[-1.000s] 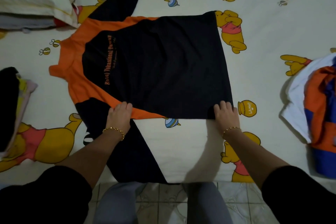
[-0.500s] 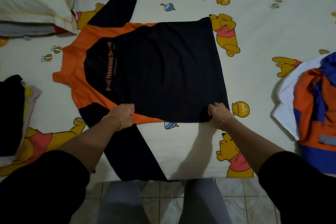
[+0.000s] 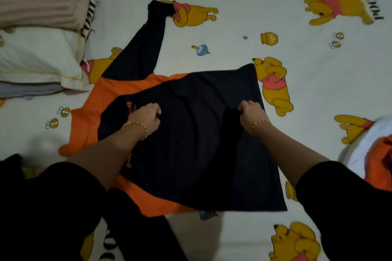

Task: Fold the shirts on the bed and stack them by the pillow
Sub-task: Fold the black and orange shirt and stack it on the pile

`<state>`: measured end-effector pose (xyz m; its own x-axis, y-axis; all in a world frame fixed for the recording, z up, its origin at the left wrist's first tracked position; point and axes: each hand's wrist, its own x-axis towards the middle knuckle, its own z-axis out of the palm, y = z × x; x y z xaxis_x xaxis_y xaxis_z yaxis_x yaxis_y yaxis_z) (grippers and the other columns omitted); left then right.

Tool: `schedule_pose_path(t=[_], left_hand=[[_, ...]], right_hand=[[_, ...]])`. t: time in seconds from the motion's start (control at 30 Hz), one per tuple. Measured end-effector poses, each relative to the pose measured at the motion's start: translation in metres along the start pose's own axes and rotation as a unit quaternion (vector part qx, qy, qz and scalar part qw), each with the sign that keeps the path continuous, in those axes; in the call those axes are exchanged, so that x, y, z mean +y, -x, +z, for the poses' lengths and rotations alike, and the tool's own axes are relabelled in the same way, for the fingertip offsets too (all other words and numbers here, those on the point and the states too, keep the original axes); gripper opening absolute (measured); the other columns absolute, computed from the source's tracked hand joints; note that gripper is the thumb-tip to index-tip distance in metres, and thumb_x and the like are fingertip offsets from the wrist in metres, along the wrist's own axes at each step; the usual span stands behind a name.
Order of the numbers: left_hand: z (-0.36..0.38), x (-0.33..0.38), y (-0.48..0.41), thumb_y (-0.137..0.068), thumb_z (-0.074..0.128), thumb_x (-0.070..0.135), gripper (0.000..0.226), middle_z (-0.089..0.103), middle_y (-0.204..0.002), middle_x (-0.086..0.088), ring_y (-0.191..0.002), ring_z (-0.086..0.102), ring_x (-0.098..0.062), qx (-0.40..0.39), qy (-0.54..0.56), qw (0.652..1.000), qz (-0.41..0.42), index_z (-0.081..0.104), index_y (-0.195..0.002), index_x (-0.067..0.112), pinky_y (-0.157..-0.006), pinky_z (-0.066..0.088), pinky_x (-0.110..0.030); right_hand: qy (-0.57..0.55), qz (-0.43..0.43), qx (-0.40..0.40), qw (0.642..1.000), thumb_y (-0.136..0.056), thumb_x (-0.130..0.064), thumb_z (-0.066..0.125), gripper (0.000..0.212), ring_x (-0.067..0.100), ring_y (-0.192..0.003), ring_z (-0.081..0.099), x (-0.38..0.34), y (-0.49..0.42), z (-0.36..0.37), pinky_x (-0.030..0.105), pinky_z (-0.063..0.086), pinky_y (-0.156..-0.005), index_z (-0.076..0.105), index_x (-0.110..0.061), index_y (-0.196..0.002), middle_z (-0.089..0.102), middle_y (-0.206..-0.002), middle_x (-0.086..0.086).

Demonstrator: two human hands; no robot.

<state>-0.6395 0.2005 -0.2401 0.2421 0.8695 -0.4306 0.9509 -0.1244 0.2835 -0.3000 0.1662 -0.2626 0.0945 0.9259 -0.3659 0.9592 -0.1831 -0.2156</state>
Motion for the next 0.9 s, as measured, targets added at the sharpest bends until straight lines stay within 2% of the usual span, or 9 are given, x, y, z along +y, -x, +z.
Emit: schedule_pose_path(t=[0.17, 0.23, 0.33, 0.4, 0.47, 0.5, 0.67, 0.83, 0.9], left_hand=[[-0.029, -0.003, -0.086, -0.087, 0.052, 0.007, 0.029, 0.054, -0.11, -0.009, -0.092, 0.056, -0.026, 0.027, 0.019, 0.999, -0.012, 0.05, -0.115, 0.013, -0.079, 0.047, -0.035], [-0.033, -0.002, -0.114, -0.086, 0.051, 0.002, 0.038, 0.051, -0.118, -0.012, -0.096, 0.057, -0.03, 0.025, -0.015, 0.999, -0.029, 0.046, -0.123, 0.012, -0.08, 0.047, -0.037], [-0.036, -0.004, -0.141, -0.084, 0.055, 0.001, 0.06, 0.047, -0.126, -0.012, -0.102, 0.057, -0.032, -0.019, -0.067, 0.995, -0.065, 0.034, -0.137, 0.018, -0.08, 0.048, -0.04], [-0.034, -0.01, -0.152, -0.085, 0.055, 0.006, 0.059, 0.05, -0.123, -0.011, -0.101, 0.058, -0.031, -0.056, -0.079, 0.992, -0.078, 0.033, -0.138, 0.019, -0.08, 0.049, -0.04], [-0.031, -0.016, -0.157, -0.088, 0.05, 0.014, 0.038, 0.056, -0.111, -0.01, -0.094, 0.059, -0.028, -0.068, -0.1, 0.99, -0.073, 0.046, -0.127, 0.016, -0.074, 0.049, -0.037], [-0.03, -0.018, -0.161, -0.091, 0.047, 0.017, 0.029, 0.058, -0.105, -0.01, -0.09, 0.059, -0.027, -0.055, -0.113, 0.99, -0.067, 0.051, -0.119, 0.014, -0.07, 0.047, -0.035], [-0.032, -0.018, -0.168, -0.095, 0.043, 0.016, 0.017, 0.062, -0.089, -0.013, -0.069, 0.053, -0.026, 0.085, -0.08, 0.992, -0.052, 0.056, -0.103, 0.008, -0.056, 0.04, -0.033], [-0.038, -0.016, -0.177, -0.091, 0.05, 0.019, 0.026, 0.062, -0.091, -0.01, -0.071, 0.053, -0.023, 0.05, -0.016, 0.995, -0.08, 0.051, -0.117, 0.014, -0.062, 0.045, -0.032], [-0.043, -0.021, -0.184, -0.09, 0.051, 0.02, 0.032, 0.059, -0.082, -0.006, -0.068, 0.053, -0.021, 0.062, 0.01, 0.995, -0.08, 0.046, -0.121, 0.016, -0.061, 0.045, -0.031]], right_hand=[[-0.006, 0.024, 0.039, 0.999, -0.086, 0.0, 0.046, 0.037, 0.037, -0.11, 0.048, -0.003, -0.093, -0.027, 0.043, 0.044, -0.086, 0.05, -0.009, -0.122, 0.052, -0.116, 0.019], [-0.002, 0.038, 0.016, 0.999, -0.085, 0.002, 0.048, 0.051, 0.038, -0.112, 0.048, -0.003, -0.124, -0.033, 0.046, 0.047, -0.086, 0.042, -0.014, -0.133, 0.049, -0.121, 0.02], [0.009, 0.054, -0.051, 0.997, -0.081, 0.007, 0.052, 0.076, 0.039, -0.108, 0.054, -0.002, -0.155, -0.036, 0.045, 0.052, -0.083, 0.026, -0.026, -0.145, 0.045, -0.124, 0.021], [0.027, 0.058, -0.082, 0.995, -0.083, 0.003, 0.054, 0.065, 0.038, -0.103, 0.057, -0.001, -0.166, -0.034, 0.043, 0.052, -0.079, 0.033, -0.022, -0.139, 0.05, -0.12, 0.02], [0.038, 0.066, -0.092, 0.993, -0.088, -0.006, 0.052, 0.039, 0.037, -0.1, 0.058, -0.001, -0.169, -0.031, 0.042, 0.051, -0.077, 0.042, -0.012, -0.124, 0.056, -0.114, 0.02], [0.049, 0.075, -0.084, 0.992, -0.089, -0.008, 0.051, 0.032, 0.037, -0.102, 0.058, -0.001, -0.172, -0.031, 0.041, 0.05, -0.077, 0.044, -0.009, -0.121, 0.057, -0.114, 0.02], [0.057, 0.148, 0.001, 0.987, -0.09, -0.006, 0.05, 0.03, 0.038, -0.106, 0.058, 0.004, -0.176, -0.038, 0.039, 0.045, -0.072, 0.043, -0.002, -0.119, 0.058, -0.114, 0.02], [0.019, 0.109, 0.01, 0.994, -0.09, -0.006, 0.047, 0.029, 0.038, -0.098, 0.06, -0.012, -0.185, -0.032, 0.038, 0.045, -0.069, 0.042, -0.005, -0.118, 0.06, -0.107, 0.021], [-0.009, 0.081, 0.004, 0.997, -0.09, -0.006, 0.045, 0.029, 0.037, -0.098, 0.059, -0.033, -0.194, -0.032, 0.038, 0.045, -0.071, 0.042, -0.007, -0.119, 0.06, -0.107, 0.02]])
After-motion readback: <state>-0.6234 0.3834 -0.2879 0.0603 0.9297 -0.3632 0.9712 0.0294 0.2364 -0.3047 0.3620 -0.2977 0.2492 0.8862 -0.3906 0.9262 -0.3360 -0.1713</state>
